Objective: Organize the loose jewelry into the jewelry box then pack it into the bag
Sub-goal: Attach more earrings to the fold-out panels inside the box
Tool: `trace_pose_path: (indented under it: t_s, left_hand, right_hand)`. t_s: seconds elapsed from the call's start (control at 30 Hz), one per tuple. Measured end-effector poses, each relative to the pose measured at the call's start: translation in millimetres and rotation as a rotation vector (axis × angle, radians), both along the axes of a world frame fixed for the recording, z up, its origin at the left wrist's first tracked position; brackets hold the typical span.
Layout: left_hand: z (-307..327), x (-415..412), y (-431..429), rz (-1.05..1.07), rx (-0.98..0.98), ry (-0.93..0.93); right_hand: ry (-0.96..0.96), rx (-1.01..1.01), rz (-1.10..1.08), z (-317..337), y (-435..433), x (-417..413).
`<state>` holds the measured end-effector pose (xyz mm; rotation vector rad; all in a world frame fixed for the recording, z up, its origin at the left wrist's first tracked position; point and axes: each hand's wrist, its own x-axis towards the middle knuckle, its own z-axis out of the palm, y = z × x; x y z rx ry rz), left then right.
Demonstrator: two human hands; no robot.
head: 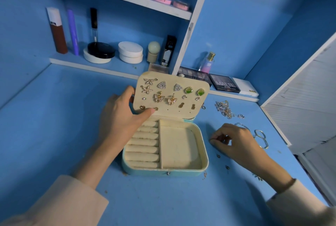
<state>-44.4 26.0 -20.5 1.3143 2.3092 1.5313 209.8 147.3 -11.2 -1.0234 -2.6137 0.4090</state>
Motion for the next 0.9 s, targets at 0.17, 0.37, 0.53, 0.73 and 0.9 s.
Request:
trace_pose_path:
  t_s: [0.17,0.37,0.53,0.73,0.9]
  left_hand:
    - [-1,-1,0,-0.006,0.017,0.006]
    - [2,0,-3,-0.012,0.039,-0.009]
    - [2,-4,-6,-0.035,0.041,0.059]
    - [-5,-12,-6,-0.14,0.092,0.211]
    - [-7,-18,-6,-0.23,0.112,0.337]
  right_hand:
    - [0.049,-0.033,-0.033,9,3,-4]
    - [0.315,-0.215,-0.114,48,27,-27]
    - [0.411,-0.405,0.01,74,36,-62]
    - [0.224,-0.603,0.241,69,27,-114]
    - [0.102,-0.747,0.343,55,19,-136]
